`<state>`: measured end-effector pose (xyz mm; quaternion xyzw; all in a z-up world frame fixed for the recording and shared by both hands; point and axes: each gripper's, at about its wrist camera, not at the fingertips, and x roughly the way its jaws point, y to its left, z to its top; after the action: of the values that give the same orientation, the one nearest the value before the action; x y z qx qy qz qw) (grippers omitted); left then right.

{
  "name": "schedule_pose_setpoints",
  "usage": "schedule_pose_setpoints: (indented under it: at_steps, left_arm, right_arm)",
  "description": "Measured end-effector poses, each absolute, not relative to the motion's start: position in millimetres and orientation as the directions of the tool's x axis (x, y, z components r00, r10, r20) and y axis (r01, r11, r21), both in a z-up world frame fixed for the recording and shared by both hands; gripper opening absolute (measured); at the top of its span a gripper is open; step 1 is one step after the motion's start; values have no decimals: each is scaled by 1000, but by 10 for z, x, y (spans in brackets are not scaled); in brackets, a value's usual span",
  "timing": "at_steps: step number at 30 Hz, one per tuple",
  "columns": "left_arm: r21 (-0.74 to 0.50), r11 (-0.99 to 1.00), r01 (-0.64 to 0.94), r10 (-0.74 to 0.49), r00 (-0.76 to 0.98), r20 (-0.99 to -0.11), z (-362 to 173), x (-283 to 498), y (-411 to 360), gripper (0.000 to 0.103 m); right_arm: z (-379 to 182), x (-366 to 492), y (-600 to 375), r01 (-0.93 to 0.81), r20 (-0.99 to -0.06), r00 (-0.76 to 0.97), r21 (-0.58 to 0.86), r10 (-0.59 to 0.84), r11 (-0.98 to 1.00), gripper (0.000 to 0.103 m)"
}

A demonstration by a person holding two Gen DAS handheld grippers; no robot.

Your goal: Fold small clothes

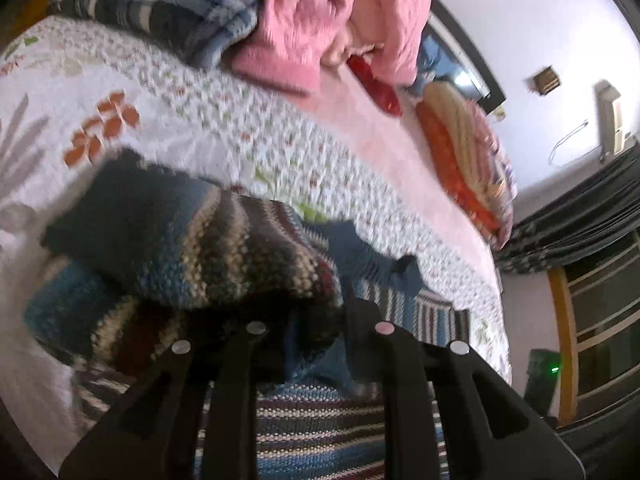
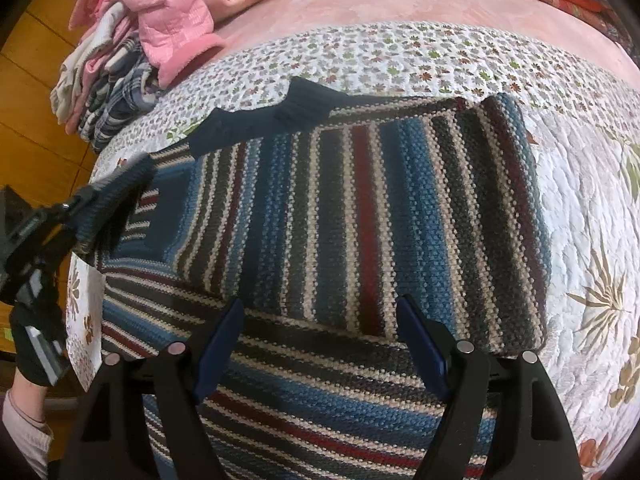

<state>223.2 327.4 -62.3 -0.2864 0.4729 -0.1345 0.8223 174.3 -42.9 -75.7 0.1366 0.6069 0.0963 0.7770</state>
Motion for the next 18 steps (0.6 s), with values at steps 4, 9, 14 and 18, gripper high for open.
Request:
schedule_pose_setpoints:
  at_steps: [4, 9, 14, 18]
  left_arm:
    - [-562, 825, -55, -476, 468, -745, -819, 2238, 3099, 32]
    - [-509, 860, -39, -452, 405, -795, -975, 2205, 2961, 42]
    - [-540, 842, -19, -509, 308, -804, -914, 2189, 3047, 51]
    - [-613, 786, 81, -611, 250, -751, -614, 2106, 3313, 58]
  right_arm:
    - [-769, 1733, -432, 18, -920, 238, 324, 311, 946, 79]
    - [-798, 1723, -460, 23, -925, 227, 317, 304, 948, 79]
    - [-818, 1722, -463, 23, -929, 218, 312, 300, 950, 79]
    - [-824, 1718, -419, 19, -929, 210, 314, 304, 949, 79]
